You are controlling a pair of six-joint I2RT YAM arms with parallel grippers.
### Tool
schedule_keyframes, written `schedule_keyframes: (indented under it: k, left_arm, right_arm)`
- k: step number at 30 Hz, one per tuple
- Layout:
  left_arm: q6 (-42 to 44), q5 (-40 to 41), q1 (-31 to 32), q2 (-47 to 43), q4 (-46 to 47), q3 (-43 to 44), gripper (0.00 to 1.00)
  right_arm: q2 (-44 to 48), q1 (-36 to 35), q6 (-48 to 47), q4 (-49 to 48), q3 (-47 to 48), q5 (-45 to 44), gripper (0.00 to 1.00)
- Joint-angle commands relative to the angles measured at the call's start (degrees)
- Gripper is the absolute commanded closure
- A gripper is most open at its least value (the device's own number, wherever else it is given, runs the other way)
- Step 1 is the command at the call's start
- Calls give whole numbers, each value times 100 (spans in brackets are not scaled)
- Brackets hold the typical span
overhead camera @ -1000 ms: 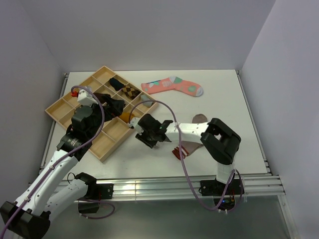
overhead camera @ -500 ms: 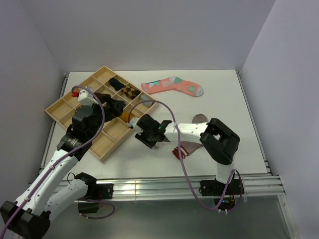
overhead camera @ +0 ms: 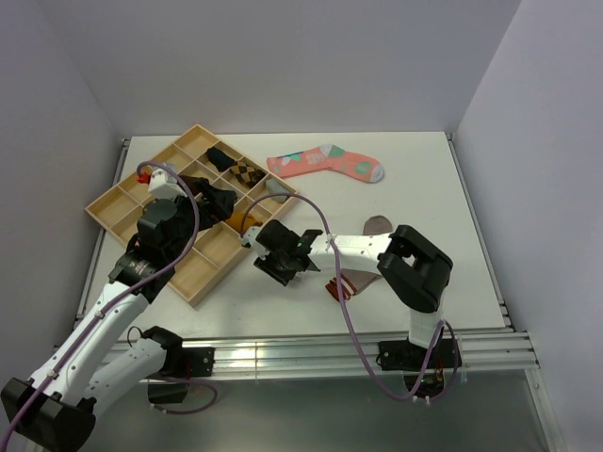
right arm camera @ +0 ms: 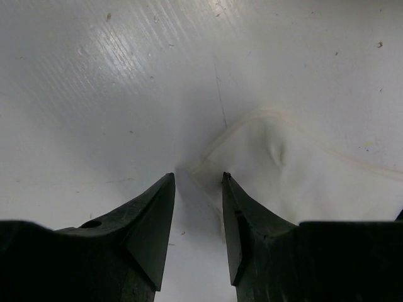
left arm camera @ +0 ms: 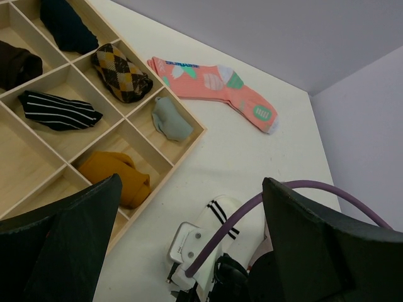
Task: Roll the socks
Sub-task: Roll the sock at the center of the board.
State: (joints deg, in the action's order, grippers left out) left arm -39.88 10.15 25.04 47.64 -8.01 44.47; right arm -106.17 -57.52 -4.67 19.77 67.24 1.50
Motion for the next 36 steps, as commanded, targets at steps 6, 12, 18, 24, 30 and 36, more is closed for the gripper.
schedule_keyframes:
  k: [6, 12, 18, 24, 30, 36]
  left_arm:
    - [94, -101, -25, 18, 203, 53, 0]
    - [103, -92, -34, 61, 256, 18, 1]
    - [129, -92, -34, 96, 326, -43, 1]
    - [112, -57, -34, 123, 388, -122, 1]
    - [42, -4, -34, -79, 686, -465, 7]
    - [138, -557, -25, -325, 1765, -1202, 31]
  right_arm:
    - [-70, -49, 54, 115, 272, 26, 55]
    - [-220, -14, -17, 97, 210, 70, 53]
    - [-308, 47, -43, 141, 193, 342, 61]
    - [-352, 240, -131, 299, 166, 825, 81]
    - [-97, 837, -657, 887, 236, 2722, 84]
    - [-193, 1637, -1167, 1801, 430, 4436, 86]
